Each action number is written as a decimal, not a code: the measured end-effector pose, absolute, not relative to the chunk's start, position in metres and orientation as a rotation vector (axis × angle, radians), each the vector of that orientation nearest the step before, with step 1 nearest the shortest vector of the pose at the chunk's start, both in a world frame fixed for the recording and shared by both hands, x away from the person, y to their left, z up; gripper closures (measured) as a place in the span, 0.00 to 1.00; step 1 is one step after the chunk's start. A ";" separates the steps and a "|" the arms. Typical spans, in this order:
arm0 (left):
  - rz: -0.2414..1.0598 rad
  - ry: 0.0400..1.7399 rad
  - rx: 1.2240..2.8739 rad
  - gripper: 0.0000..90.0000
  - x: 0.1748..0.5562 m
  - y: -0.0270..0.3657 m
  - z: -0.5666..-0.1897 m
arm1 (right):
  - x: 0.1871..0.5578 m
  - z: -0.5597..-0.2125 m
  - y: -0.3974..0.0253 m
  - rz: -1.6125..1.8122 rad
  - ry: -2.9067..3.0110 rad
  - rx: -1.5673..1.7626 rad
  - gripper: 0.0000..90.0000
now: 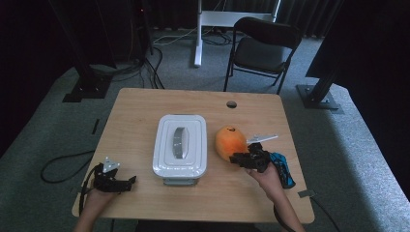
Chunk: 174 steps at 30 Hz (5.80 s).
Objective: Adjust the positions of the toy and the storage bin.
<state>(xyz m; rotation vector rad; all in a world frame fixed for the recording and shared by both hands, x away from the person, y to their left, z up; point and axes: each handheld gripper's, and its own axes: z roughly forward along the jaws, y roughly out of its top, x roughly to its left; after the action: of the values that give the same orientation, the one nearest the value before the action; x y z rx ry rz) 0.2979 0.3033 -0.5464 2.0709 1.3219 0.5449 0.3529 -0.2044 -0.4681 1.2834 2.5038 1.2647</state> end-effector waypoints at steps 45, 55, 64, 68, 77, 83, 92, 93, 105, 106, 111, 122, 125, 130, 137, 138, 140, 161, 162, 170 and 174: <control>0.545 1.322 2.071 0.02 0.298 0.303 -0.546 | 0.385 -0.488 -0.186 1.126 2.312 1.419 0.30; 0.545 1.322 2.071 0.02 0.298 0.303 -0.546 | 0.389 -0.487 -0.166 1.050 2.315 1.382 0.39; 0.545 1.322 2.071 0.02 0.298 0.303 -0.546 | 0.393 -0.481 -0.166 1.028 2.336 1.345 0.67; 0.545 1.322 2.071 0.02 0.298 0.303 -0.546 | 0.389 -0.470 -0.173 1.011 2.296 1.328 0.81; 0.545 1.322 2.071 0.02 0.298 0.303 -0.546 | 0.394 -0.449 -0.201 1.041 2.230 1.341 0.83; 0.545 1.322 2.071 0.02 0.298 0.303 -0.546 | 0.402 -0.433 -0.229 1.037 2.168 1.383 0.83; 0.545 1.322 2.071 0.02 0.298 0.303 -0.546 | 0.418 -0.423 -0.273 0.980 2.076 1.469 0.83; 0.545 1.322 2.071 0.02 0.298 0.303 -0.546 | 0.421 -0.423 -0.277 0.963 2.069 1.477 0.83; 0.545 1.322 2.071 0.02 0.298 0.303 -0.546 | 0.445 -0.426 -0.320 0.903 1.966 1.593 0.83; 0.545 1.322 2.071 0.02 0.298 0.303 -0.546 | 0.446 -0.427 -0.322 0.903 1.964 1.599 0.83; 0.545 1.322 2.071 0.02 0.298 0.303 -0.546 | 0.452 -0.436 -0.331 0.877 1.935 1.636 0.82; 0.546 1.324 2.070 0.02 0.298 0.303 -0.546 | 0.445 -0.462 -0.332 0.834 1.988 1.648 0.60; 0.546 1.329 2.067 0.02 0.297 0.303 -0.546 | 0.442 -0.458 -0.334 0.873 1.986 1.656 0.47; 0.552 1.358 2.052 0.02 0.298 0.303 -0.546 | 0.435 -0.452 -0.334 0.901 2.011 1.635 0.25; 0.539 1.383 1.985 0.02 0.304 0.304 -0.537 | 0.423 -0.442 -0.319 0.936 2.052 1.531 0.14; 0.543 1.390 1.971 0.02 0.305 0.304 -0.536 | 0.421 -0.440 -0.316 0.955 2.042 1.521 0.14; 0.553 1.393 1.964 0.02 0.306 0.304 -0.534 | 0.418 -0.438 -0.312 0.970 2.026 1.507 0.14; 0.594 1.332 1.961 0.02 0.349 0.276 -0.527 | 0.396 -0.497 -0.170 1.111 2.191 1.327 0.14; 0.588 1.325 1.965 0.02 0.352 0.274 -0.527 | 0.397 -0.500 -0.165 1.119 2.203 1.319 0.14; 0.568 1.291 1.986 0.02 0.363 0.252 -0.530 | 0.399 -0.515 -0.134 1.155 2.232 1.315 0.14; 0.561 1.257 1.992 0.02 0.365 0.240 -0.526 | 0.398 -0.514 -0.129 1.146 2.262 1.279 0.14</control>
<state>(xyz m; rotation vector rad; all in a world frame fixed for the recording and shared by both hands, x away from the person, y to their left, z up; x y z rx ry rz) 0.3645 0.2402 -0.5262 1.9916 1.2566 0.5605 0.3984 -0.1285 -0.5141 1.2789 2.2618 1.1457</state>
